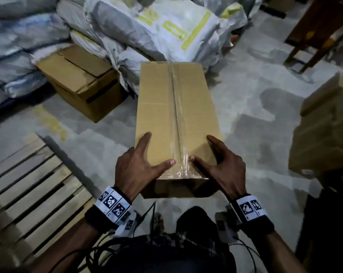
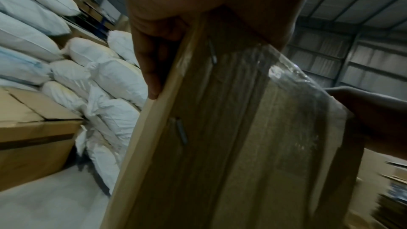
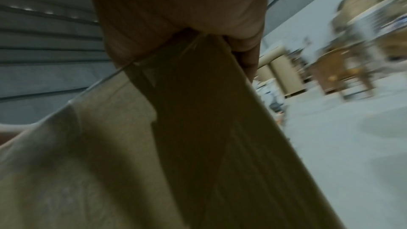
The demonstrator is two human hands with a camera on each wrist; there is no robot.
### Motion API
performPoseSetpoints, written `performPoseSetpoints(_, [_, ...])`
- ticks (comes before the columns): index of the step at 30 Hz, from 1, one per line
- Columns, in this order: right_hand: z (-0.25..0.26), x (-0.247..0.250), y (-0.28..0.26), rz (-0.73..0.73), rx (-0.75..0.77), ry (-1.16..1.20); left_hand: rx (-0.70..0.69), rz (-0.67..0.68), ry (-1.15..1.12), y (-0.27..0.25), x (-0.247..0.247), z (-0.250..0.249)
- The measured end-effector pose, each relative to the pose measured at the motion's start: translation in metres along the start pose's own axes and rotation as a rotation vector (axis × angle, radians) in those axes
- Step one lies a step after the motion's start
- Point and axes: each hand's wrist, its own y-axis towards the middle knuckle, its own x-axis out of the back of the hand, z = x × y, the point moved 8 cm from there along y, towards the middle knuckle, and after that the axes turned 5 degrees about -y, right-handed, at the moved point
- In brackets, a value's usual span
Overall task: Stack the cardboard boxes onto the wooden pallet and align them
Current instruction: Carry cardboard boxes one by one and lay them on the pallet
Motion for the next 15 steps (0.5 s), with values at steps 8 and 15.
performPoseSetpoints(8, [0.074,-0.062,0.198,0.2,0.337,-0.002,0.351,-0.209,0.004,0.109,0.028,0.03])
performPoseSetpoints(15, [0.149,-0.11,0.329,0.452,0.675,0.066,0.649,-0.487,-0.004,0.157,0.052,0.015])
